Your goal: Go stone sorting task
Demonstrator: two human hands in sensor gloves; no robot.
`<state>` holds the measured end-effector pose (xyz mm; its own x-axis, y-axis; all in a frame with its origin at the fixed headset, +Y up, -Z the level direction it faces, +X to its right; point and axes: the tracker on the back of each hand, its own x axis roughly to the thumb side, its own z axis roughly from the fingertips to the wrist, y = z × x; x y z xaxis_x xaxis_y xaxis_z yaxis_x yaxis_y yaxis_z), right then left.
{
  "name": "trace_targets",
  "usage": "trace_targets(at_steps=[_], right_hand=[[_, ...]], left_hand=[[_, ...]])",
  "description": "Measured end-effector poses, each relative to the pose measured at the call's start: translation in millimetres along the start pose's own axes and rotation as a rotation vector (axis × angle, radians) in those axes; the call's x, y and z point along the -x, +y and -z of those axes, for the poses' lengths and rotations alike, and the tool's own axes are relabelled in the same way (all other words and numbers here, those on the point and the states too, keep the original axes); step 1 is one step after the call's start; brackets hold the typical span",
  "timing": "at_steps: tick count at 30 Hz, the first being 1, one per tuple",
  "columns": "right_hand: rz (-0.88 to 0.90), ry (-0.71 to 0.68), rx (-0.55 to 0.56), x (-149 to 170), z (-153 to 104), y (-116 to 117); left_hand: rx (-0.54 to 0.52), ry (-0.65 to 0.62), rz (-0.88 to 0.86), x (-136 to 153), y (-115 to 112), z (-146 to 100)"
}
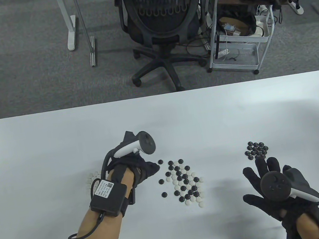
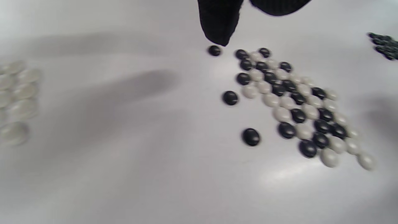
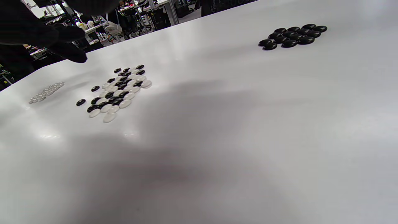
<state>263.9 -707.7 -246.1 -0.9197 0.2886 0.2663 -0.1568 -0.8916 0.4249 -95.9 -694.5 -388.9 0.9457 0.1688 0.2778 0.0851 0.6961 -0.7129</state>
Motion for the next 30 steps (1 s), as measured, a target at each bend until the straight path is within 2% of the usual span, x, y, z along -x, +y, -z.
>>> trace_targets(at_steps=[6,10,14,18,24,30], right_hand=[[-0.001,-0.001,0.002,-0.1,-0.7,-0.4],[0.001,0.000,0.004,0.4,-1.2,-0.7],[0.008,-0.006,0.013,0.8,-3.4,-2.4],[0.010,-0.008,0.009,1.3,-3.2,-2.7],[-0.010,-0.011,-0.001,-2.7,-2.1,-0.4],[-0.014,-0.014,0.001,-3.9,-2.2,-0.5]], left_hand=[[0.030,-0.117,0.188,-73.0,-15.0,14.2],[0.065,-0.150,0.249,-105.1,-26.9,29.4],[0.072,-0.223,0.344,-129.2,-45.9,21.3],[0.100,-0.245,0.418,-135.2,-70.0,10.8],[0.122,-0.258,0.456,-135.4,-99.8,11.0],[0.103,-0.238,0.474,-108.6,-123.4,-13.9]])
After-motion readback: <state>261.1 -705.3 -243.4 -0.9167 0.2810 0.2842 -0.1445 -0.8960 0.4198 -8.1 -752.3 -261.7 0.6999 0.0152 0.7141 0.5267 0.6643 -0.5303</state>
